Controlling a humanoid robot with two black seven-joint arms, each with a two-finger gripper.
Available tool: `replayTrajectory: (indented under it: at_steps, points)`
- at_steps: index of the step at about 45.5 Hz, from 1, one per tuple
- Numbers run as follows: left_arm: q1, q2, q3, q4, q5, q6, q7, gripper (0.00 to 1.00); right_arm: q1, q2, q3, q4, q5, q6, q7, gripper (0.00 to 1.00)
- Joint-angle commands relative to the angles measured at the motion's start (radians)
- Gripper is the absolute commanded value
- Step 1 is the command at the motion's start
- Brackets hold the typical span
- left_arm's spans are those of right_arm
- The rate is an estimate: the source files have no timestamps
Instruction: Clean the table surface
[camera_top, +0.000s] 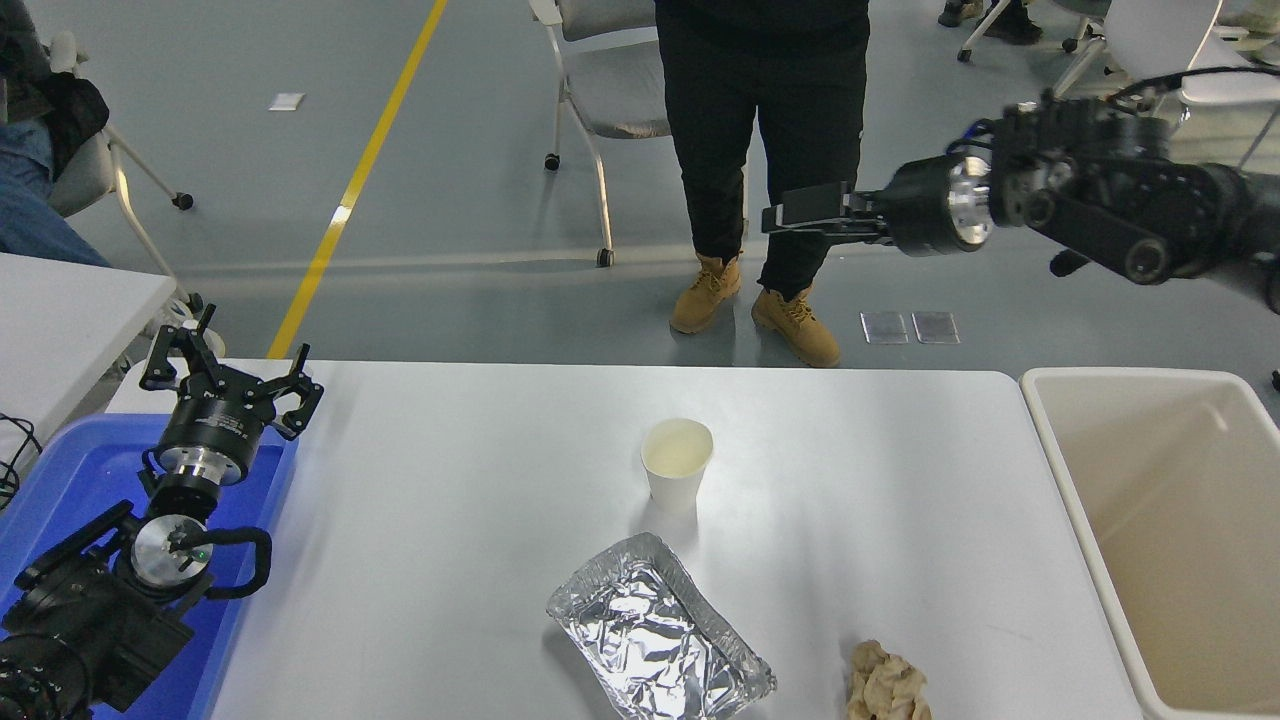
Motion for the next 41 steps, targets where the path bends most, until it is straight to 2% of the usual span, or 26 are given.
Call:
replayTrajectory:
  at_steps: [1, 9, 16, 25, 41]
  points:
    - [0.000, 0.000, 0.000, -0.001, 0.000, 0.000, 0.001, 1.00, 0.037, 0.206, -0.063, -0.034, -0.092, 0.003, 0.007, 0.97]
    - [0.000, 0.000, 0.000, -0.001, 0.000, 0.001, -0.001, 1.00, -0.055, 0.211, -0.048, -0.155, -0.062, -0.002, 0.009, 0.97]
    - [0.000, 0.000, 0.000, -0.001, 0.000, 0.001, -0.001, 1.00, -0.135, 0.211, -0.059, -0.175, -0.072, -0.013, 0.009, 0.97]
    - [0.000, 0.000, 0.000, 0.001, 0.000, 0.001, -0.001, 1.00, -0.228, 0.211, -0.068, -0.239, -0.079, -0.083, 0.009, 0.97]
    - [0.000, 0.000, 0.000, -0.001, 0.000, 0.001, -0.001, 1.00, -0.294, 0.211, -0.060, -0.206, -0.077, -0.161, 0.009, 0.96]
